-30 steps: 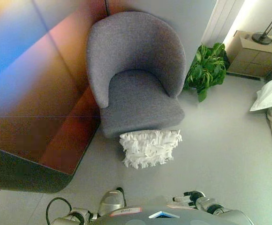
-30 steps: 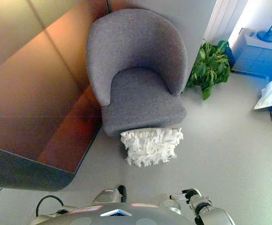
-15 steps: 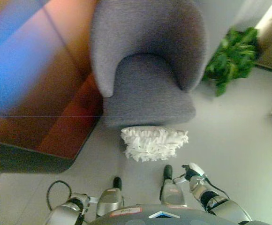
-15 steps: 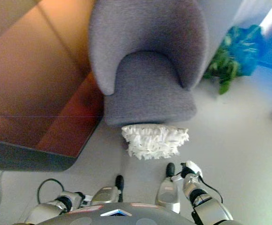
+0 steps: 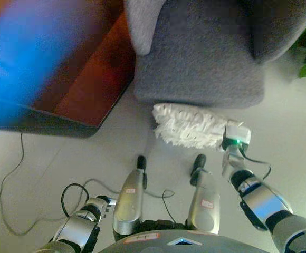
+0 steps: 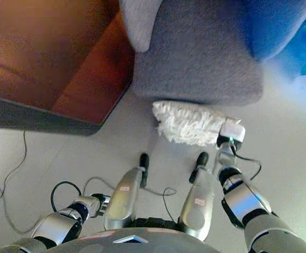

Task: Pick up the pillow and put it on the sofa.

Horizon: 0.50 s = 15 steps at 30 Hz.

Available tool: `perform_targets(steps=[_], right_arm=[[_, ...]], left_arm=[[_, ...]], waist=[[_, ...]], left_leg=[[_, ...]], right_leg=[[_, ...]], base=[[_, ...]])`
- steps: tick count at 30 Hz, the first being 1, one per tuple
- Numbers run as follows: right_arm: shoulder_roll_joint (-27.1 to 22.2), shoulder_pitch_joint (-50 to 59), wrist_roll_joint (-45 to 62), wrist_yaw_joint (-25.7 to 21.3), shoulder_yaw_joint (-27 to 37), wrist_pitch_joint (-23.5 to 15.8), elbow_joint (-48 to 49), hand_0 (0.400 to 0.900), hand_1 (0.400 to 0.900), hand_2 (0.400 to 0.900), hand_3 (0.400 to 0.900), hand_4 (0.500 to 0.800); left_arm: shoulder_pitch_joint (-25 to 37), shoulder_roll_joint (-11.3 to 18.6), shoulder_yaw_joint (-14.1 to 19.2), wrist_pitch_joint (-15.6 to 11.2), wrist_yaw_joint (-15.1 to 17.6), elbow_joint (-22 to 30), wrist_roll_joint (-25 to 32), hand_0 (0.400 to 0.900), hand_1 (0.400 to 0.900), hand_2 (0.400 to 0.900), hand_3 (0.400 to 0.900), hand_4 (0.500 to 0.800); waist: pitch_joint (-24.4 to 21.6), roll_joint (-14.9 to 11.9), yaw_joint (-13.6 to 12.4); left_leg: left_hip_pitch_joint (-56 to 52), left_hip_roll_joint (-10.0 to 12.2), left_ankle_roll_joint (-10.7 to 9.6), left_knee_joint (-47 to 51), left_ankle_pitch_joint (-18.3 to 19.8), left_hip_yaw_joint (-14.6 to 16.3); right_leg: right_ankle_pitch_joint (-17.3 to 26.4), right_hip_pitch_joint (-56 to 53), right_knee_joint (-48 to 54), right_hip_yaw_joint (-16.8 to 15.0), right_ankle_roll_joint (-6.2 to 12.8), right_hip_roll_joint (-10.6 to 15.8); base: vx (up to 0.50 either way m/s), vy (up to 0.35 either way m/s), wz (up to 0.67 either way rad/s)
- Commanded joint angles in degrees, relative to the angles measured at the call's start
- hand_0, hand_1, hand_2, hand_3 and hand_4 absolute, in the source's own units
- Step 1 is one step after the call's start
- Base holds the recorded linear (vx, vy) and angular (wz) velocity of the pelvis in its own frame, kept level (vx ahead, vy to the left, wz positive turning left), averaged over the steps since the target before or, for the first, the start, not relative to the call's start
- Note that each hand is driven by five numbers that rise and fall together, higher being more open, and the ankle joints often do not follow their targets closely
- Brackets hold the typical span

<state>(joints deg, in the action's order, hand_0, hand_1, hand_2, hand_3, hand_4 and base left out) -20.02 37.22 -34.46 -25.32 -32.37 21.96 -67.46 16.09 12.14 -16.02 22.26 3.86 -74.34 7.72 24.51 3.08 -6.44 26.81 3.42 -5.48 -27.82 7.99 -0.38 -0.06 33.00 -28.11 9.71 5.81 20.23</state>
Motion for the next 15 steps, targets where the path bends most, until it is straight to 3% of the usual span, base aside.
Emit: perform_targets(steps=[1, 10, 11, 15], right_arm=[[-5.4, 4.8, 1.0, -1.2, -1.9, 1.6, 2.4, 0.9, 0.9, 0.9, 0.9, 0.8], [-7.9, 11.3, 4.3, 0.6, -4.7, 2.6, 1.5, 0.9, 0.9, 0.9, 0.9, 0.8], [-8.1, 11.8, 4.7, 0.4, -4.9, 3.0, 1.3, 0.9, 0.9, 0.9, 0.9, 0.8], [-8.1, 13.3, 9.2, -3.8, -4.5, 3.1, 1.0, 0.9, 0.9, 0.9, 0.9, 0.8]], left_arm=[[-3.3, 2.7, -1.8, 1.0, 0.6, -1.7, 2.1, 0.9, 0.9, 0.9, 0.9, 0.8], [-2.8, 2.4, -2.6, 0.7, 0.1, -1.6, 3.7, 0.9, 0.9, 0.9, 0.9, 0.8], [-3.0, 2.5, -2.7, 0.7, 0.1, -1.5, 4.0, 0.9, 0.9, 0.9, 0.9, 0.8], [-2.9, 2.4, -2.9, 0.6, 0.3, -1.6, 4.8, 0.9, 0.9, 0.9, 0.9, 0.8]], waist=[[0.0, 0.0, -2.1], [2.0, 1.4, -3.2], [2.3, 1.9, -3.5], [2.4, 2.4, -3.1]], left_leg=[[-1.2, 1.7, 2.5, -2.8, 3.9, -1.2], [10.4, 1.1, 3.0, -15.4, 6.7, -0.7], [10.9, 1.5, 2.8, -17.9, 9.0, -0.8], [14.6, 1.3, 3.3, -23.4, 10.8, -0.6]], right_leg=[[5.1, 3.6, -2.2, -5.4, 3.1, 4.7], [0.9, 9.7, -11.3, -7.4, 2.12, 5.0], [-1.4, 10.1, -13.9, -8.1, 2.53, 4.5], [-3.6, 12.5, -18.0, -9.7, 1.76, 3.6]], base=[[-0.13, 0.034, 0.12], [-0.04, 0.05, 0.0], [0.06, 0.034, -0.07], [0.02, 0.02, -0.02]])
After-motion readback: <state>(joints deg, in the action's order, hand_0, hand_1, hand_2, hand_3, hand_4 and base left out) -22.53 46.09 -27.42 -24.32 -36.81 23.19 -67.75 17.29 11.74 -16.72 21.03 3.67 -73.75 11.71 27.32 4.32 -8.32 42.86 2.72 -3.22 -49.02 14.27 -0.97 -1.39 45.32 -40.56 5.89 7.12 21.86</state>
